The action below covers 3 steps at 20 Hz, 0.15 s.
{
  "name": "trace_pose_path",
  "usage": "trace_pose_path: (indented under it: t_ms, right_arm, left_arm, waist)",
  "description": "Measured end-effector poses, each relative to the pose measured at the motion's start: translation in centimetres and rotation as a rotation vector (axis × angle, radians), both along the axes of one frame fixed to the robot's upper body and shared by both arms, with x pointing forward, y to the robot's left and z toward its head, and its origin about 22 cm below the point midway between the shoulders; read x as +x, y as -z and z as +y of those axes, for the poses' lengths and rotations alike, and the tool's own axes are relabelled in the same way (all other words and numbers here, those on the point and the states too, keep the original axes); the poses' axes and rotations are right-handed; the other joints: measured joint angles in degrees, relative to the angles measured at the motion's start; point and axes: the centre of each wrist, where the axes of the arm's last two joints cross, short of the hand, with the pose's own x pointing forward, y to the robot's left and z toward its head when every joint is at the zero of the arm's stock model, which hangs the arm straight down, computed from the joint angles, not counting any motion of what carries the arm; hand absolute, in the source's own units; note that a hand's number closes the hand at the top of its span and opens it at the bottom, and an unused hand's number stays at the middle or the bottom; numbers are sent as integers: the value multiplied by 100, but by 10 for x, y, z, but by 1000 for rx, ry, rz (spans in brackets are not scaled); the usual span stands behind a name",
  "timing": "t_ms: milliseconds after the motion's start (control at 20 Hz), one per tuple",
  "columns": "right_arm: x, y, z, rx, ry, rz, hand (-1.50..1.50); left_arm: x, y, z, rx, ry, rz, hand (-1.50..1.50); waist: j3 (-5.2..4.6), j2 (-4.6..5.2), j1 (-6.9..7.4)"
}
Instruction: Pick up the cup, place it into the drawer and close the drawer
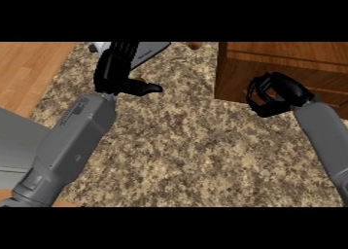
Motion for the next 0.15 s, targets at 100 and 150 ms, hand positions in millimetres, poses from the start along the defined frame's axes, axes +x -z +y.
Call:
trace_pose_path:
  t_ms: [100, 150]
  right_arm:
    - [-1, -1, -3, 12, -3, 9, 150]
    - [-1, -1, -4, 19, -4, 12, 150]
  left_arm:
    - [-1, 3, 3, -1, 1, 2, -150]
    - [-2, 3, 4, -2, 3, 2, -150]
  waist:
    - [5, 8, 29]
    - [10, 12, 38]
